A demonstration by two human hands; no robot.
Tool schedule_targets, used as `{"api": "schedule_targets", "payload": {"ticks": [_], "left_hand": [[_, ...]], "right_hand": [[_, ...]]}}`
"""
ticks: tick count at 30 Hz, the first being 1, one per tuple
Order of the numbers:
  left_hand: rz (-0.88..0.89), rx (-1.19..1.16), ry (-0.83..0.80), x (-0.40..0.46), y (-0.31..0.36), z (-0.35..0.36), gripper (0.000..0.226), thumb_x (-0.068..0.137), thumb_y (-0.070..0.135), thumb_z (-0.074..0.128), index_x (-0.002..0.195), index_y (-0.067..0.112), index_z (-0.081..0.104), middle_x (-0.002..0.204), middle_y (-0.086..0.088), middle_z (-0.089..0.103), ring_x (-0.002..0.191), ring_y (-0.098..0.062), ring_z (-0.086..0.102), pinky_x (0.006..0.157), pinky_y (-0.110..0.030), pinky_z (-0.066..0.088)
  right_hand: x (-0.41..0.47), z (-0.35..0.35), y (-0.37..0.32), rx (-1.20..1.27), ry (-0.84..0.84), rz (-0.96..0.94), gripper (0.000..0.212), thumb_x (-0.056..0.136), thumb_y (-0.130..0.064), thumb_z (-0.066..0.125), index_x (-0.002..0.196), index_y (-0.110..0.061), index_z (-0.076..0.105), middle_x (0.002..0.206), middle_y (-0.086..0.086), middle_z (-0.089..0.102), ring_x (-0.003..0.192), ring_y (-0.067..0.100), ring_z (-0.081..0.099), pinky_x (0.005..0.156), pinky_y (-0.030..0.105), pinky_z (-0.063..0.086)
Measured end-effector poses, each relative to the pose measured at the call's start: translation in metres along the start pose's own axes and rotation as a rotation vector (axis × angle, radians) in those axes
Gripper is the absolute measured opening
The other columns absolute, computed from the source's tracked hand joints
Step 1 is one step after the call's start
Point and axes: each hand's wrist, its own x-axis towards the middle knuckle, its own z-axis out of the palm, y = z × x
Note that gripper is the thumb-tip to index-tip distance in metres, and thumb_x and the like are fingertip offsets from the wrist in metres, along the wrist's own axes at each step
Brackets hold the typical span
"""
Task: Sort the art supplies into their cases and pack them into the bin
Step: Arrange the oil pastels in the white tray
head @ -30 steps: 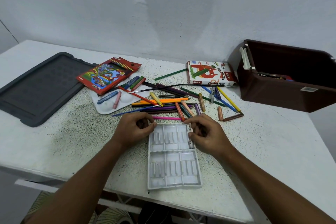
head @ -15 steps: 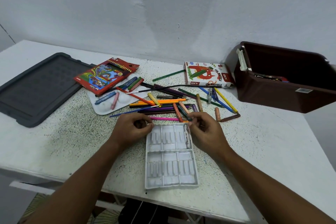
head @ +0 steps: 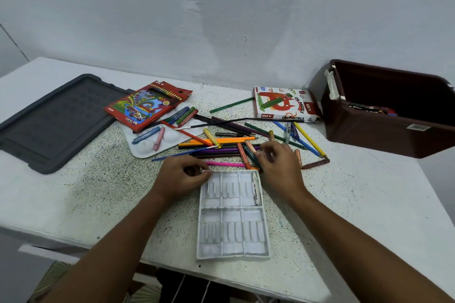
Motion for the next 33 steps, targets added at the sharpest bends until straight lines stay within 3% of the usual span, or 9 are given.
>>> {"api": "schedule_targets", "payload": {"ticks": [7, 15, 23, 25, 29, 33], "left_hand": [[-0.001, 0.005, 0.008, 0.000, 0.000, 0.000, 0.032, 0.069, 0.049, 0.067, 0.080, 0.021, 0.077, 0.065, 0.011, 0.068, 0.061, -0.008, 0.062, 0.052, -0.009, 0.041], [-0.013, -0.002, 0.016, 0.001, 0.001, 0.000, 0.031, 0.069, 0.050, 0.066, 0.078, 0.022, 0.077, 0.063, 0.012, 0.067, 0.061, -0.008, 0.062, 0.052, -0.009, 0.040], [-0.005, -0.027, 0.006, 0.002, -0.002, 0.000, 0.031, 0.070, 0.049, 0.067, 0.079, 0.021, 0.077, 0.064, 0.010, 0.069, 0.057, -0.005, 0.060, 0.051, -0.008, 0.038], [-0.003, -0.015, 0.002, 0.002, -0.002, 0.000, 0.030, 0.070, 0.049, 0.067, 0.079, 0.022, 0.077, 0.065, 0.010, 0.069, 0.059, -0.006, 0.061, 0.051, -0.009, 0.039], [-0.009, -0.008, 0.004, 0.002, -0.002, 0.000, 0.030, 0.069, 0.049, 0.066, 0.077, 0.023, 0.077, 0.062, 0.011, 0.068, 0.057, -0.004, 0.060, 0.051, -0.008, 0.038], [-0.029, -0.022, 0.013, 0.002, 0.000, 0.000, 0.029, 0.068, 0.051, 0.064, 0.075, 0.025, 0.076, 0.058, 0.013, 0.066, 0.054, -0.003, 0.059, 0.050, -0.009, 0.038]], "right_hand": [[0.016, 0.000, -0.019, -0.282, -0.176, 0.006, 0.022, 0.094, -0.027, 0.061, 0.115, -0.020, 0.064, 0.107, 0.001, 0.068, 0.095, 0.021, 0.063, 0.082, 0.042, 0.054], [0.020, -0.003, -0.025, -0.253, -0.234, 0.077, 0.025, 0.094, -0.024, 0.062, 0.117, -0.015, 0.065, 0.101, 0.003, 0.069, 0.088, 0.019, 0.062, 0.079, 0.040, 0.054], [0.021, -0.004, -0.021, -0.214, -0.218, 0.091, 0.022, 0.095, -0.021, 0.060, 0.116, -0.016, 0.066, 0.098, 0.002, 0.068, 0.073, 0.008, 0.057, 0.063, 0.027, 0.045], [0.021, -0.006, -0.020, -0.241, -0.183, 0.046, 0.021, 0.096, -0.022, 0.058, 0.115, -0.020, 0.067, 0.106, 0.000, 0.062, 0.081, 0.012, 0.058, 0.068, 0.030, 0.050], [0.018, -0.015, -0.015, -0.203, -0.066, -0.164, 0.019, 0.096, -0.018, 0.057, 0.110, -0.025, 0.067, 0.101, -0.002, 0.041, 0.089, 0.018, 0.053, 0.070, 0.035, 0.052], [0.011, -0.026, -0.010, -0.202, 0.050, -0.507, 0.026, 0.093, -0.007, 0.056, 0.110, -0.024, 0.066, 0.097, 0.006, 0.049, 0.080, 0.027, 0.056, 0.056, 0.043, 0.054]]}}
